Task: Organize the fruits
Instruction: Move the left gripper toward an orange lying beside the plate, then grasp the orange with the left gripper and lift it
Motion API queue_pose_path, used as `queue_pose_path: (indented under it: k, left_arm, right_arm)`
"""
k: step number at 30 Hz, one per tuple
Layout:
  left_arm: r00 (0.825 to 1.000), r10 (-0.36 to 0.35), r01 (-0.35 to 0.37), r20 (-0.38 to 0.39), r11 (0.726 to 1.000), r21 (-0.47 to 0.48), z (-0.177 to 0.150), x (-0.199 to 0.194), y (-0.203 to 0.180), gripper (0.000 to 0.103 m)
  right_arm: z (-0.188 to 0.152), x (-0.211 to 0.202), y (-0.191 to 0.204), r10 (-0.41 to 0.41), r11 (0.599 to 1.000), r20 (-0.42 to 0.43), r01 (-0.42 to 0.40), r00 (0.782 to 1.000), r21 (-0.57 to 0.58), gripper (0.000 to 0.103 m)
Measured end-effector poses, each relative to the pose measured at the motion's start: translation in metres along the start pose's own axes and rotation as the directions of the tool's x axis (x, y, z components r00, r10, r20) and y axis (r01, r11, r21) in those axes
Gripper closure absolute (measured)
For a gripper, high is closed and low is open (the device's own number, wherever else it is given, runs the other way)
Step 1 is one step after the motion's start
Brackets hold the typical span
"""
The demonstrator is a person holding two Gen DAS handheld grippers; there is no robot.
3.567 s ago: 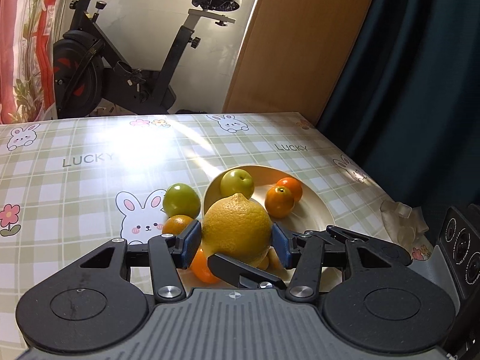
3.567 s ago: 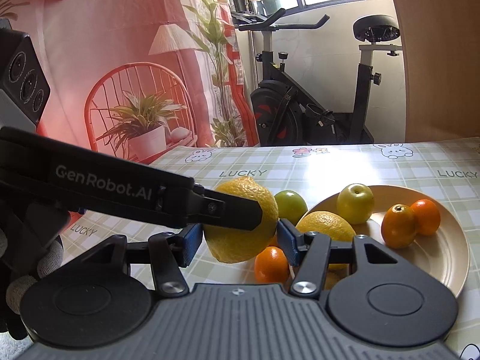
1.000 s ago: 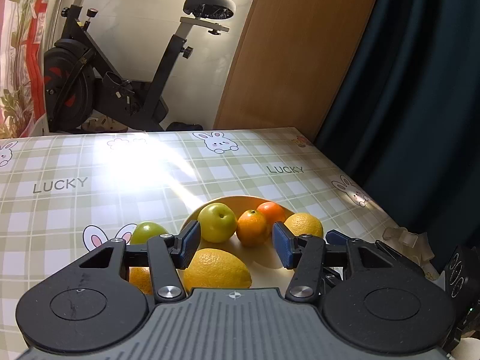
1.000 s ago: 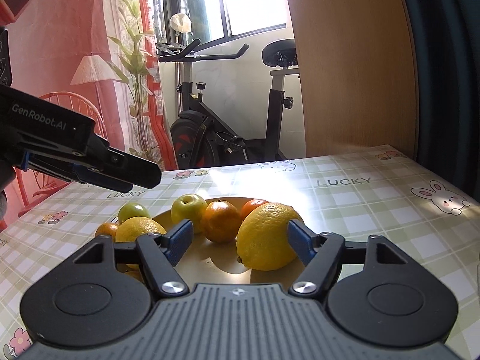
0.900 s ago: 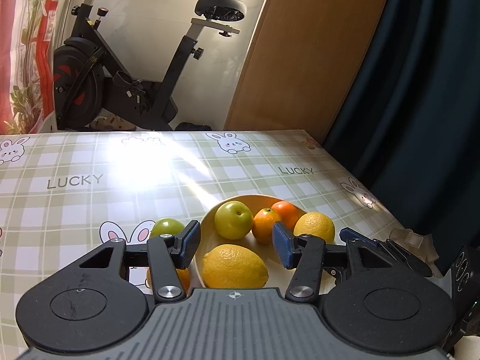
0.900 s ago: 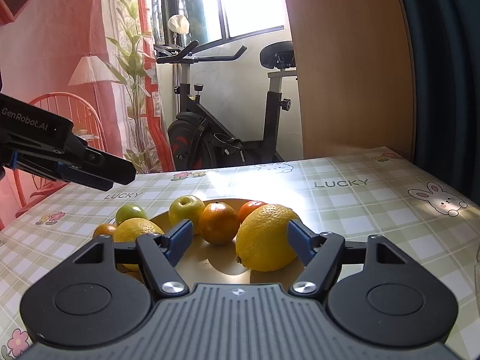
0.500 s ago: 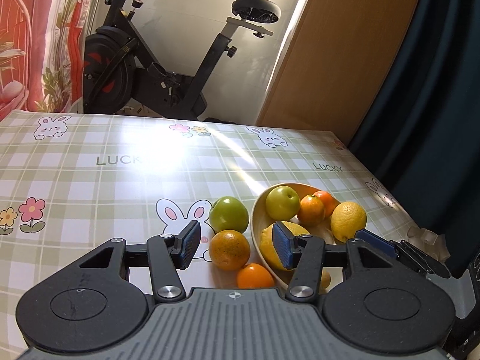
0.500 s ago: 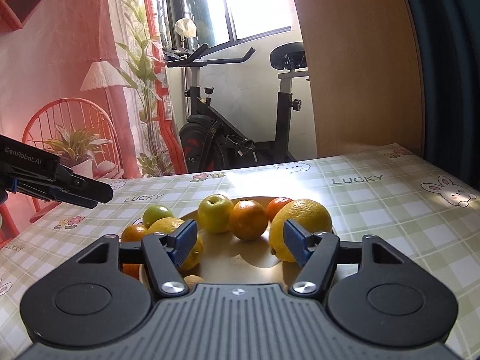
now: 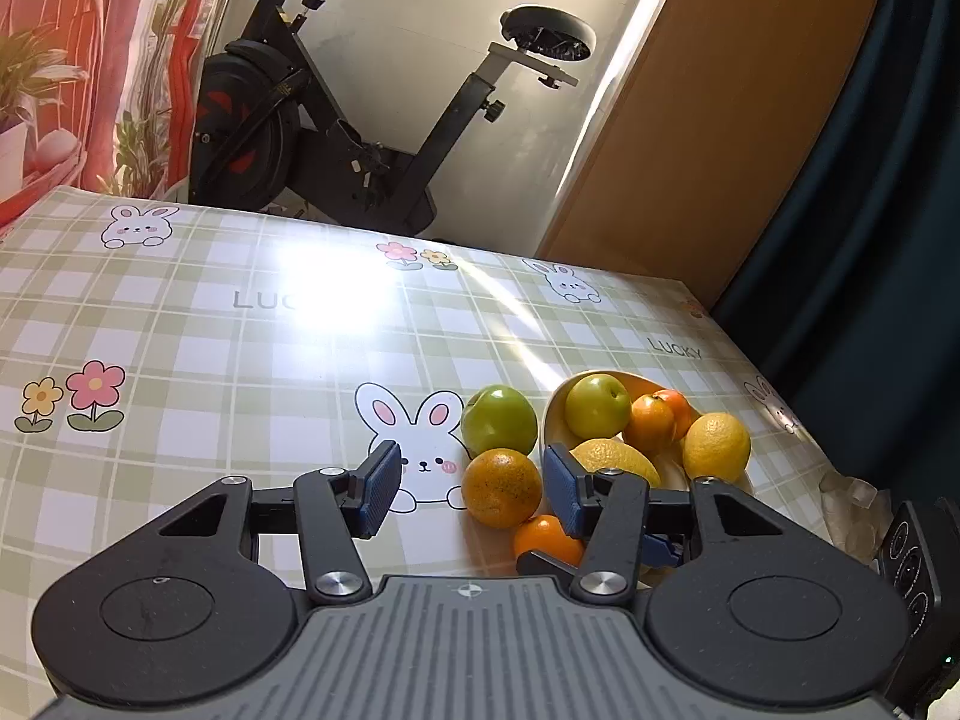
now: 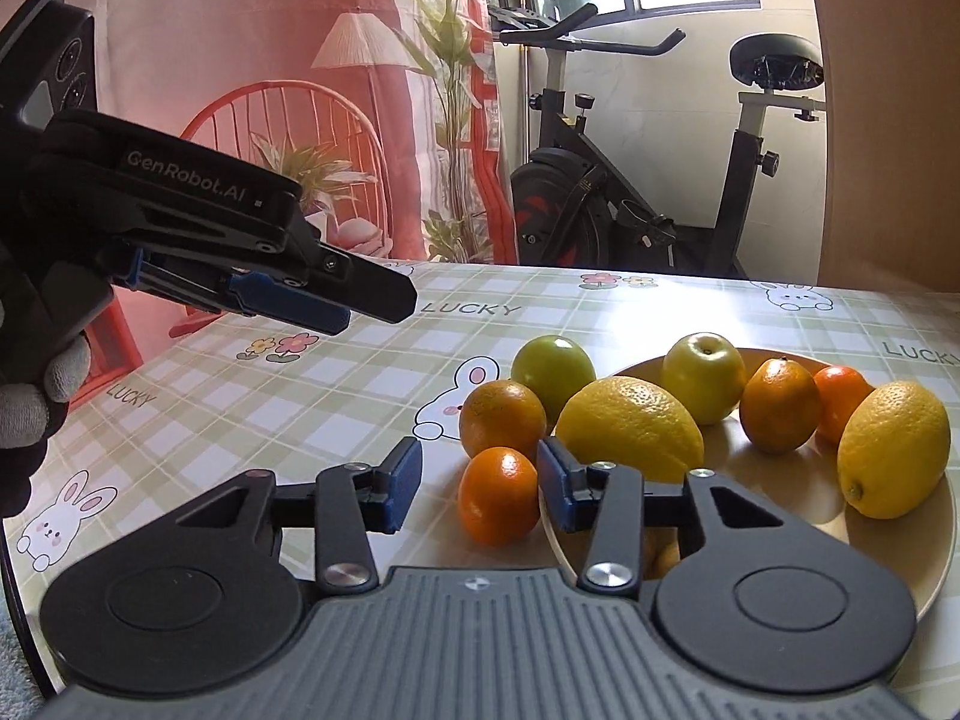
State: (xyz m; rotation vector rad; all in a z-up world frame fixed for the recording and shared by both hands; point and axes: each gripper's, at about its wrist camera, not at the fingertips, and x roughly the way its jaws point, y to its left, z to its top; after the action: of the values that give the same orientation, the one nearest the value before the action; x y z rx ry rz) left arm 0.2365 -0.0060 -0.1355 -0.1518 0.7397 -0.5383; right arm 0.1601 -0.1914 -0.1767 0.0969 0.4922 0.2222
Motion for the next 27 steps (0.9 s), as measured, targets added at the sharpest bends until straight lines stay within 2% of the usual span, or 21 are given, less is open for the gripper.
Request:
queue_pose_path:
  k: [6, 11, 13, 16, 23, 27]
  left_arm:
    - [1.0, -0.009, 0.009, -0.005, 1.0, -0.024, -0.008, 0.001, 0.005, 0.049]
    - [1.0, -0.014, 0.015, 0.008, 0.998, -0.056, -0.008, 0.001, 0.008, 0.049]
    - [1.0, -0.015, 0.015, 0.009, 0.998, -0.059, -0.008, 0.001, 0.009, 0.049]
    - [1.0, -0.016, 0.016, 0.002, 0.998, -0.057, -0.008, 0.003, 0.008, 0.049]
    - [0.999, -0.029, 0.028, -0.015, 0.998, -0.064, -0.015, 0.007, 0.006, 0.049]
    - [0.998, -0.046, 0.044, -0.043, 0.997, -0.058, -0.02, 0.01, 0.004, 0.049]
  right_arm:
    - [-0.002, 0.006, 0.011, -0.005, 0.999, -0.006, 0.004, 1.0, -0.037, 0.06]
    - [-0.008, 0.0, 0.02, 0.069, 0.994, 0.01, -0.068, 0.998, -0.09, 0.06]
    - [-0.01, -0.003, 0.022, 0.046, 0.994, 0.029, -0.043, 0.999, -0.097, 0.06]
    - [-0.01, -0.005, 0.015, -0.009, 0.999, 0.057, 0.011, 0.998, -0.039, 0.06]
    - [-0.007, 0.009, 0.02, -0.022, 0.997, -0.03, 0.02, 0.999, -0.07, 0.06]
    - [-0.007, 0.018, 0.016, -0.01, 0.999, -0.09, 0.006, 0.996, -0.044, 0.06]
